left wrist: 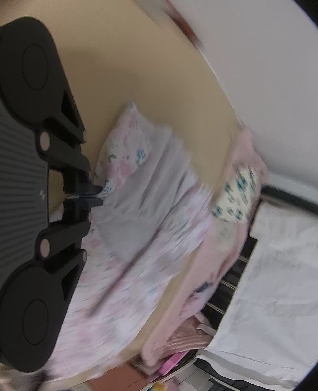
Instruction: Fold clothes
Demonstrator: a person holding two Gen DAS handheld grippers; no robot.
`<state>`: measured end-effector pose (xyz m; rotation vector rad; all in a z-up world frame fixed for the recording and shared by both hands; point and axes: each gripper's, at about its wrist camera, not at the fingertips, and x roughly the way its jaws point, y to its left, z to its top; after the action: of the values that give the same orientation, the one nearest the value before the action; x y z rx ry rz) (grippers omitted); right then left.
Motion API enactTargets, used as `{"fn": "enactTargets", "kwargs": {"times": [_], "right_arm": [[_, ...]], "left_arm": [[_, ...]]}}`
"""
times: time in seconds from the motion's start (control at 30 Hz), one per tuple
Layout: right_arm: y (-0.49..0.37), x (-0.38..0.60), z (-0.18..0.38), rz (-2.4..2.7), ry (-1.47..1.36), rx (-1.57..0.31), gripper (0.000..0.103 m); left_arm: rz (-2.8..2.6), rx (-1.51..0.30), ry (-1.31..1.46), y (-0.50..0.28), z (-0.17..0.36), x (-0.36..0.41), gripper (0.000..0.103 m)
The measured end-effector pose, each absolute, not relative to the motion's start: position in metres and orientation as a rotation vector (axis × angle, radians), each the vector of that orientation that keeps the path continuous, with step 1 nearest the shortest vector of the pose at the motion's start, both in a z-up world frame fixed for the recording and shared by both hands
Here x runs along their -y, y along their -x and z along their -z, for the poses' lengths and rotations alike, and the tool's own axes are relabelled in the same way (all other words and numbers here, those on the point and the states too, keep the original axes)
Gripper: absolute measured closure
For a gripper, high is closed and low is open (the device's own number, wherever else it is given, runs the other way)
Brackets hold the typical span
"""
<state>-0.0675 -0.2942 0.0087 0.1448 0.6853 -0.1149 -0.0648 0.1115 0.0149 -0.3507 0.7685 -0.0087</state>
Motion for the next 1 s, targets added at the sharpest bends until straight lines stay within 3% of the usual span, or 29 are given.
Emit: {"fn": "enactTargets", "kwargs": {"times": [0.03,0.1,0.13,0.17,0.2,0.3,0.53,0.57,0.63,0.7,0.87,0.93,0.97,1.0], "right_arm": [[0.067,0.299,-0.012,0.120,-0.154,-0.677,0.086],[0.071,0.293,-0.026,0.066,-0.168,-0.634,0.071],[0.072,0.286,-0.033,-0.010,-0.200,-0.615,0.062],[0.070,0.277,-0.039,-0.104,-0.244,-0.608,0.046],[0.065,0.264,-0.043,-0.208,-0.281,-0.611,0.040],[0.040,0.197,-0.047,-0.439,-0.175,-0.640,0.040],[0.011,0.060,-0.038,-0.698,0.436,-0.651,0.040],[0.010,0.053,-0.033,-0.738,0.485,-0.662,0.041],[0.001,0.043,-0.020,-0.727,0.573,-0.694,0.055],[-0.013,0.037,-0.022,-0.729,0.592,-0.718,0.099],[-0.068,0.028,-0.056,-0.704,0.526,-0.736,0.102],[-0.107,0.026,-0.063,-0.574,0.523,-0.701,0.096],[-0.126,0.025,-0.063,-0.497,0.533,-0.680,0.079],[-0.145,0.024,-0.063,-0.420,0.543,-0.659,0.049]], "left_arm": [[0.001,-0.750,0.377,0.097,-0.014,-0.118,0.088],[-0.073,-0.675,0.397,0.135,-0.018,-0.128,0.043],[-0.111,-0.637,0.406,0.154,-0.019,-0.133,0.039],[-0.103,-0.596,0.371,0.157,-0.025,-0.132,0.039],[-0.094,-0.554,0.334,0.159,-0.031,-0.132,0.039],[-0.064,-0.428,0.221,0.165,-0.049,-0.129,0.035],[0.065,-0.594,0.184,0.137,-0.021,-0.114,0.036],[0.067,-0.600,0.192,0.138,-0.017,-0.115,0.036],[0.074,-0.598,0.184,0.140,-0.011,-0.114,0.036],[0.082,-0.594,0.123,0.141,-0.006,-0.110,0.036],[0.086,-0.585,-0.031,0.151,0.005,-0.100,0.035],[0.089,-0.595,-0.029,0.147,0.005,-0.099,0.035],[0.091,-0.601,-0.031,0.145,0.005,-0.099,0.035],[0.091,-0.607,-0.027,0.144,0.005,-0.100,0.034]]}}
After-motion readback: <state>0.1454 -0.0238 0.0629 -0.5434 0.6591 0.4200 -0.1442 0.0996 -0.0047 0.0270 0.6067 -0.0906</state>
